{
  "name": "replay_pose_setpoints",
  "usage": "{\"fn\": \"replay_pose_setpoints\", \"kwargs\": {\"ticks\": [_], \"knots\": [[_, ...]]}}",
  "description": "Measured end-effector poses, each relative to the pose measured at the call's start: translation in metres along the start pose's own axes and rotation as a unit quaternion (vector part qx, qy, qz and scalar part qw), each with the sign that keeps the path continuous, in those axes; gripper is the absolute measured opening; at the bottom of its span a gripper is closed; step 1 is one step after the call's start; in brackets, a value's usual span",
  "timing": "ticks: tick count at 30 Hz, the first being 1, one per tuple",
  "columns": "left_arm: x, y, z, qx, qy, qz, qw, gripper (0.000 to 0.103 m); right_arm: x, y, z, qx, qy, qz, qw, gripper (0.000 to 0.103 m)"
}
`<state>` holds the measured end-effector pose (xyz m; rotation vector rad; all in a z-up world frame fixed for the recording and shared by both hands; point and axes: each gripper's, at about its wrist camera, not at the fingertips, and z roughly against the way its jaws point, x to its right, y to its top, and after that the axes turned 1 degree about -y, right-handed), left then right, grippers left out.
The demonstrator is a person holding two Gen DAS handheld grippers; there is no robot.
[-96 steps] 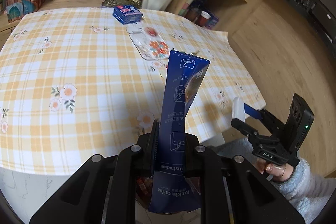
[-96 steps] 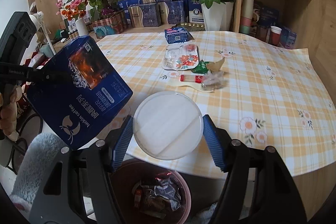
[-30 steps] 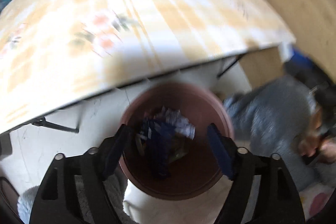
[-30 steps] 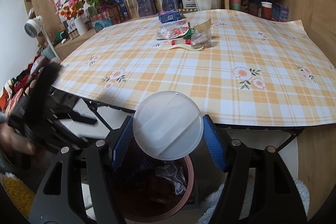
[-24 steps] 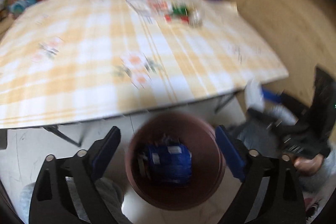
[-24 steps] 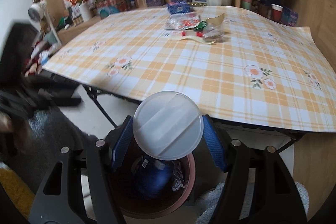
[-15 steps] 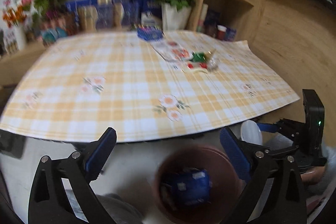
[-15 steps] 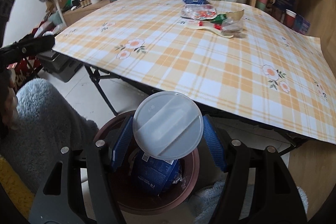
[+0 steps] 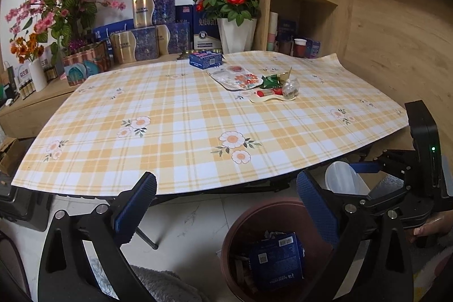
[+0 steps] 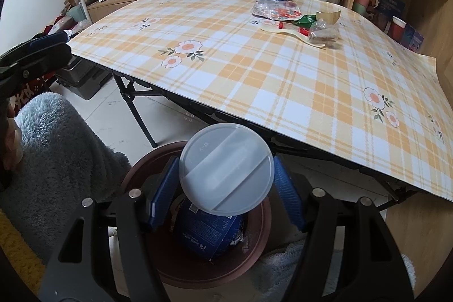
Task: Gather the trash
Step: 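Move both tools back over the table toward the remaining trash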
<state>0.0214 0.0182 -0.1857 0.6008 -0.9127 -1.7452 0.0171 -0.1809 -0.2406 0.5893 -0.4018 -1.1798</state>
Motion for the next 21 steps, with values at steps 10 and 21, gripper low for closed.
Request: {"fn": "replay_pose_setpoints", "kwargs": {"ticks": [10,21], "knots": [[-0.012,-0.001,-0.001,-0.002,0.003,0.034,0.9994,0.097,0.002,0.001,0.004,0.009,-0.011,-0.006,1.000,0.089],[-0.017,-0.001,0.000,-0.004,0.006,0.051,0.9987,0.097,0.011,0.001,0.006,0.015,-0.023,-0.029,0.999,0.097]]}}
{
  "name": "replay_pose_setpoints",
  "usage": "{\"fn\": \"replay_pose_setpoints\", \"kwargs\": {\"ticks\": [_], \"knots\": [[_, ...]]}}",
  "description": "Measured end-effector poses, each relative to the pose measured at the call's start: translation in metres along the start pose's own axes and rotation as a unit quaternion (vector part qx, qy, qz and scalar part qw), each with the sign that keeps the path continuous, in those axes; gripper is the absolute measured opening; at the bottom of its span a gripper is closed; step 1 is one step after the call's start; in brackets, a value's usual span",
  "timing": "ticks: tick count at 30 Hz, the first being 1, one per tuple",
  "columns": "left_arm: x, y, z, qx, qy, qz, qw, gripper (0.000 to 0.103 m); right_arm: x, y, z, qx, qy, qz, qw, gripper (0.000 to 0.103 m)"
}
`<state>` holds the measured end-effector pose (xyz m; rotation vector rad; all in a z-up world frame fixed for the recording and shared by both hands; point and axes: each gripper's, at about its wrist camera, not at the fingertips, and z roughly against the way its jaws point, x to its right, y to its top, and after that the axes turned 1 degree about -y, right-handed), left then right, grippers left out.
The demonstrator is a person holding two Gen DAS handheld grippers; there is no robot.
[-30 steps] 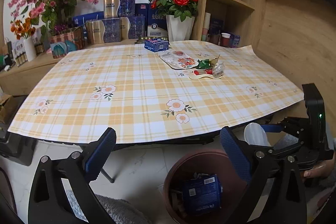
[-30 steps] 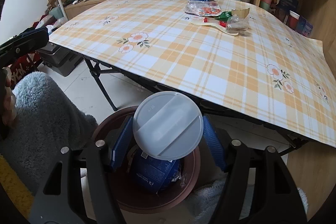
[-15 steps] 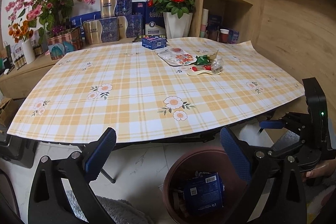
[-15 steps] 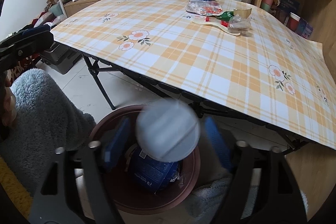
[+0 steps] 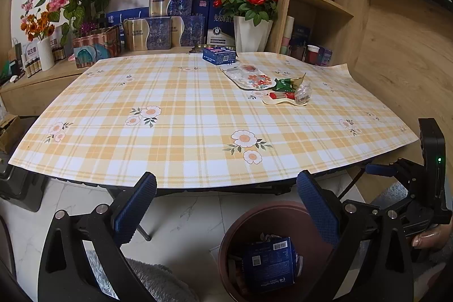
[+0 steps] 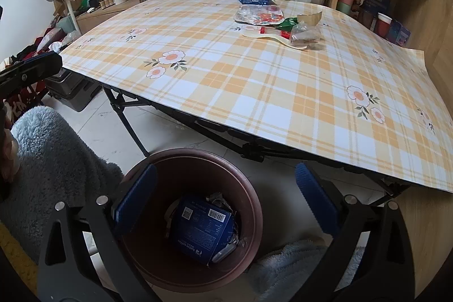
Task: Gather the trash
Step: 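Move both tools back over the table toward the remaining trash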
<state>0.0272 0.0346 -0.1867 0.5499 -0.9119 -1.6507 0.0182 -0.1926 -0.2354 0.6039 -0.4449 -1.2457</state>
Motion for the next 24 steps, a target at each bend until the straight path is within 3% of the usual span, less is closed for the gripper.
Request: {"fn": "replay_pose_setpoints", "kwargs": {"ticks": [24], "knots": [[-0.0070,-0.0019,0.0018,-0.006,0.014,0.000,0.9999,0.097,0.0100,0.0042,0.0076,0.013,-0.001,-0.028,1.000,0.097]]}}
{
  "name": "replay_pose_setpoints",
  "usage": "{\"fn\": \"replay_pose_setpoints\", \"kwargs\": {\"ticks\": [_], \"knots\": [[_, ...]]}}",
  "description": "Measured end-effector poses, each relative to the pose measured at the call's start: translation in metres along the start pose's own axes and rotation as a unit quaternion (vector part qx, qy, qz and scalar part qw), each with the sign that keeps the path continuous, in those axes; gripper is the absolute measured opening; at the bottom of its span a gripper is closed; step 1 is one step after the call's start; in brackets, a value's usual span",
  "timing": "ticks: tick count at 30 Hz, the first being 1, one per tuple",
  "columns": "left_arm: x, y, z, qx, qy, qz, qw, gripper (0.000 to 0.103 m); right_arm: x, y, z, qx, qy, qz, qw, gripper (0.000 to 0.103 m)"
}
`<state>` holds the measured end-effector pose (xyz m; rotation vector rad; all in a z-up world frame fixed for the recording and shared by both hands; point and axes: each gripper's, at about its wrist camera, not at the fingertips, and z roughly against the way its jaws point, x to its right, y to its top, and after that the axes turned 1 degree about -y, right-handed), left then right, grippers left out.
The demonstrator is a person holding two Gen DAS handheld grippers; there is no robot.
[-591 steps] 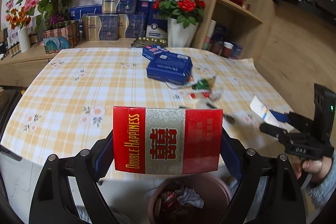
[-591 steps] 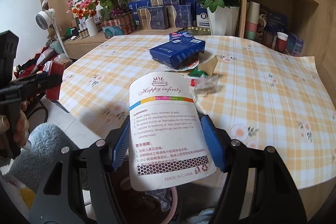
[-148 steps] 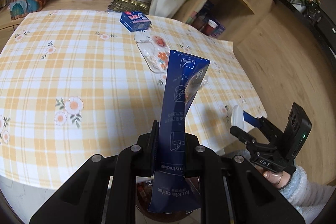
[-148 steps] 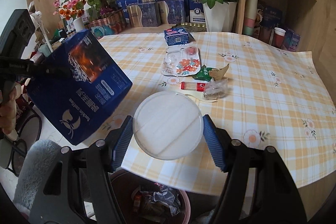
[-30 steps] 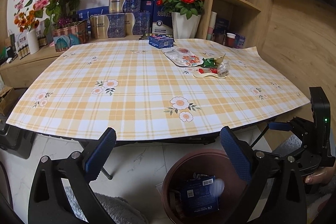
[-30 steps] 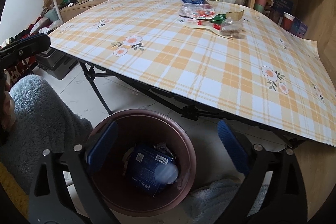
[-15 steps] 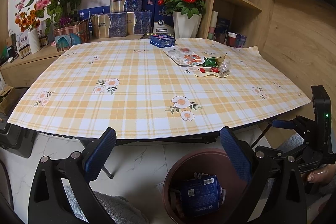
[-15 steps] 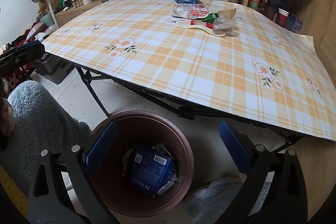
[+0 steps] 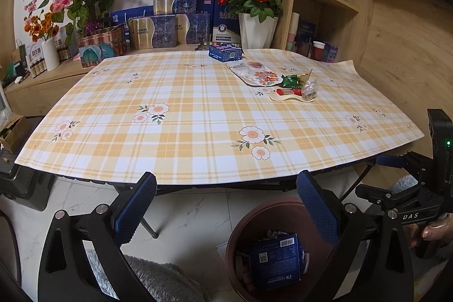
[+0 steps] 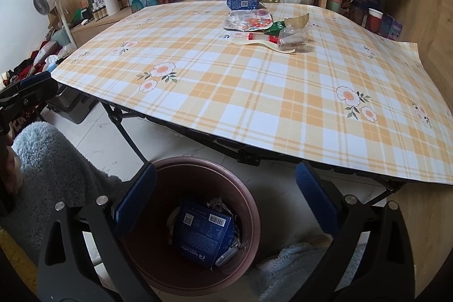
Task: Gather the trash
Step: 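Move both tools back over the table toward the remaining trash, then grasp the blue ice-cream box with the left tool while the right tool grasps the clear hook package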
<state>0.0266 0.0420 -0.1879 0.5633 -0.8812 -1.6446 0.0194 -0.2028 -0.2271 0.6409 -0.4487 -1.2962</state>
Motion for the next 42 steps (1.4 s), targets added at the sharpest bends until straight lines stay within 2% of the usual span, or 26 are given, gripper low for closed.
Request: {"fn": "replay_pose_setpoints", "kwargs": {"ticks": [12,15,19,25,28,33,39,42], "knots": [[0.002,0.002,-0.003,-0.009,-0.001,-0.007,0.9999,0.097,0.000,0.002,-0.001,0.000,0.003,-0.006,1.000,0.097],[0.000,0.005,-0.007,-0.020,-0.014,-0.002,0.9997,0.097,0.005,0.005,0.000,-0.001,0.006,-0.018,1.000,0.097],[-0.006,0.030,-0.012,-0.036,-0.091,0.014,0.9951,0.097,0.022,0.019,0.002,0.000,0.016,-0.048,0.999,0.097],[-0.006,0.096,-0.027,-0.012,-0.112,-0.032,0.9932,0.097,0.057,0.052,0.001,0.011,0.011,-0.095,0.995,0.097],[-0.007,0.133,-0.053,-0.010,-0.117,-0.060,0.9913,0.097,0.074,0.073,-0.002,0.021,0.006,-0.112,0.993,0.097],[-0.005,0.192,-0.123,-0.018,-0.094,-0.127,0.9873,0.097,0.096,0.114,-0.018,0.029,-0.003,-0.111,0.993,0.097],[-0.013,0.266,-0.250,-0.034,-0.075,-0.163,0.9833,0.097,0.119,0.160,-0.055,0.026,-0.002,-0.110,0.994,0.097],[-0.013,0.296,-0.314,-0.052,-0.073,-0.186,0.9785,0.097,0.131,0.177,-0.068,0.031,-0.003,-0.106,0.994,0.097]]}}
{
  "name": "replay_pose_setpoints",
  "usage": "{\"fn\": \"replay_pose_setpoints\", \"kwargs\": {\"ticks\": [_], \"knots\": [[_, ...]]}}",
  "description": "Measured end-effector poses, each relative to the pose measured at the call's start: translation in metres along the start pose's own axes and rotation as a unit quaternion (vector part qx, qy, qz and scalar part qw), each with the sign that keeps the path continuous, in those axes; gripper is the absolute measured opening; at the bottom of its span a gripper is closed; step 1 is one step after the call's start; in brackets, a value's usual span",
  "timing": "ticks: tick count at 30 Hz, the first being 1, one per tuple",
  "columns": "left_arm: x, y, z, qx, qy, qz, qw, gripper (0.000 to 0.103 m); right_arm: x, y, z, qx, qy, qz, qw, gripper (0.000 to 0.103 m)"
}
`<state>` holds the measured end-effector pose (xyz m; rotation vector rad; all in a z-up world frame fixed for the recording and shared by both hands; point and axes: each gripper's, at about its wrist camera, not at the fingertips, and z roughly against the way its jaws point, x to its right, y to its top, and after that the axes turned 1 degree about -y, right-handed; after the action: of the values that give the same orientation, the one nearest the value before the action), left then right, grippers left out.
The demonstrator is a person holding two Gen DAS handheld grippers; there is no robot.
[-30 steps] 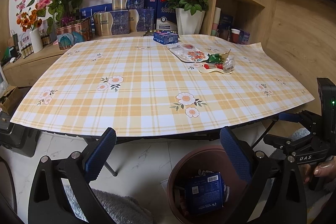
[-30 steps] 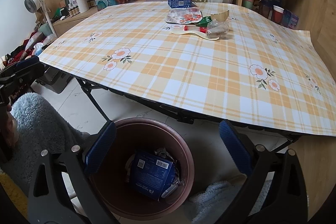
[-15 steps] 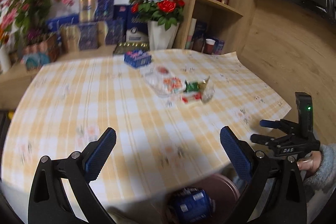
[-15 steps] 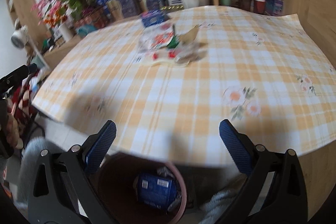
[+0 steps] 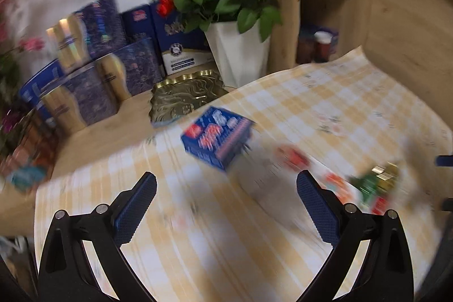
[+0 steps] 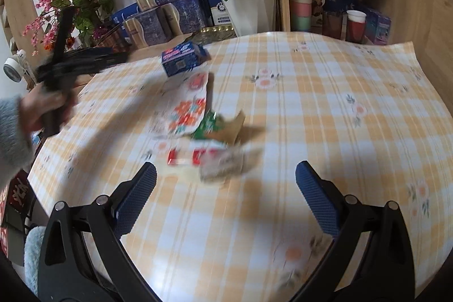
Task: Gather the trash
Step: 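Grasp the blue ice-cream box with the left tool while the right tool grasps the clear hook package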
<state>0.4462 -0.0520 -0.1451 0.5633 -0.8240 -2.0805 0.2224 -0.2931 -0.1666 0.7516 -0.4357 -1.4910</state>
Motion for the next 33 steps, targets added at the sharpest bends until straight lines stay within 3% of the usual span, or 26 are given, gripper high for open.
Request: {"fn": "replay_pose_setpoints", "kwargs": {"ticks": [4,8,16,17,18,22,26,29,33], "knots": [[-0.011,0.028,-0.073,-0.037,-0.018,-0.064,0.9971,0.097,0.012,0.014,-0.013,0.004,-0.007,-0.002,1.000,0.097],[-0.016,0.037,-0.111,-0.058,-0.032,-0.112,0.9915,0.097,0.029,0.018,-0.019,0.004,-0.015,-0.012,1.000,0.097],[-0.027,0.037,-0.157,-0.092,-0.059,-0.076,0.9911,0.097,0.051,0.025,-0.029,-0.012,-0.020,-0.032,0.999,0.097],[-0.027,0.035,-0.161,-0.102,-0.063,-0.064,0.9908,0.090,0.051,0.027,-0.032,-0.015,-0.018,-0.035,0.999,0.097],[-0.029,0.032,-0.163,-0.107,-0.058,-0.048,0.9914,0.090,0.051,0.029,-0.033,-0.017,-0.016,-0.035,0.999,0.097],[-0.040,0.027,-0.147,-0.104,-0.058,0.016,0.9928,0.087,0.037,0.043,-0.037,-0.025,-0.001,-0.017,1.000,0.097],[-0.058,0.012,-0.102,-0.073,-0.047,0.087,0.9924,0.087,0.003,0.064,-0.050,-0.046,0.033,0.029,0.998,0.097],[-0.074,-0.008,-0.062,-0.058,-0.029,0.151,0.9864,0.087,-0.029,0.080,-0.070,-0.075,0.052,0.067,0.994,0.097],[-0.093,-0.050,0.000,-0.036,-0.012,0.241,0.9697,0.087,-0.074,0.094,-0.106,-0.103,0.047,0.111,0.987,0.097]]}}
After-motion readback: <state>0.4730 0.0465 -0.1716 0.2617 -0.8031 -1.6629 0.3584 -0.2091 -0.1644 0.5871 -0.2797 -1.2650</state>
